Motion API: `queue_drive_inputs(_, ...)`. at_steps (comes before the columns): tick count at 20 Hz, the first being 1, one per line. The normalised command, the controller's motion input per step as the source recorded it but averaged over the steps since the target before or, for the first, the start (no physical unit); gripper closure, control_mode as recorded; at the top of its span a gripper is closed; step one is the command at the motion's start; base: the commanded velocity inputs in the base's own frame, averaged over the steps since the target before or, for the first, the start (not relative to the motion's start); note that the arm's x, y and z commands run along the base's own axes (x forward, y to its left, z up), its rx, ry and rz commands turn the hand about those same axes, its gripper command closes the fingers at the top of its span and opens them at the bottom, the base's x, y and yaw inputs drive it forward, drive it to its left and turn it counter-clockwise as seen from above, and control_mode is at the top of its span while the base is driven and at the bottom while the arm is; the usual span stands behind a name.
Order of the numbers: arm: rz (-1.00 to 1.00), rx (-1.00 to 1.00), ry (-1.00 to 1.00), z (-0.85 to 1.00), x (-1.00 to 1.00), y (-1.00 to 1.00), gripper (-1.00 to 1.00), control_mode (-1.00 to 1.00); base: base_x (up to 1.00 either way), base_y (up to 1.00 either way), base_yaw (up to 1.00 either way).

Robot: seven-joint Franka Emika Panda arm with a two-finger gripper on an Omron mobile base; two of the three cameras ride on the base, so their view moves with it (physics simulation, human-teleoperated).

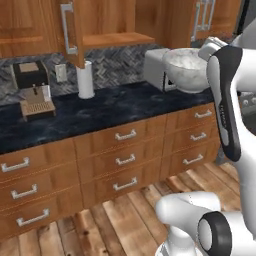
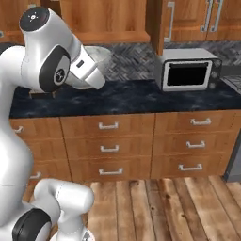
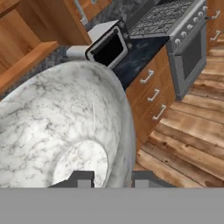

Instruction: Pick up the bowls from the cabinet and place each bowl in front of a stool on the dining counter.

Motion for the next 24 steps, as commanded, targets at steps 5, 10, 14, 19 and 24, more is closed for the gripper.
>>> queue_drive_inputs(5, 0.00, 0.00, 0.00, 0.00, 0.00, 0.00, 1.00, 1.00, -0.93, 0.63, -0.48)
queue_drive_inputs(10, 0.00, 0.00, 0.00, 0.00, 0.00, 0.00, 1.00, 1.00, -1.00, 0.57, -0.49)
queue_drive_inputs(14, 0.00, 0.00, 0.00, 0.00, 0.00, 0.00, 1.00, 1.00, -1.00, 0.54, -0.55)
queue_drive_inputs(19, 0.00, 0.00, 0.00, 0.00, 0.00, 0.00, 1.00, 1.00, -1.00, 0.35, -0.56)
queue_drive_inputs(24, 0.00, 0.00, 0.00, 0.00, 0.00, 0.00, 1.00, 1.00, -0.68, -0.04, -0.45)
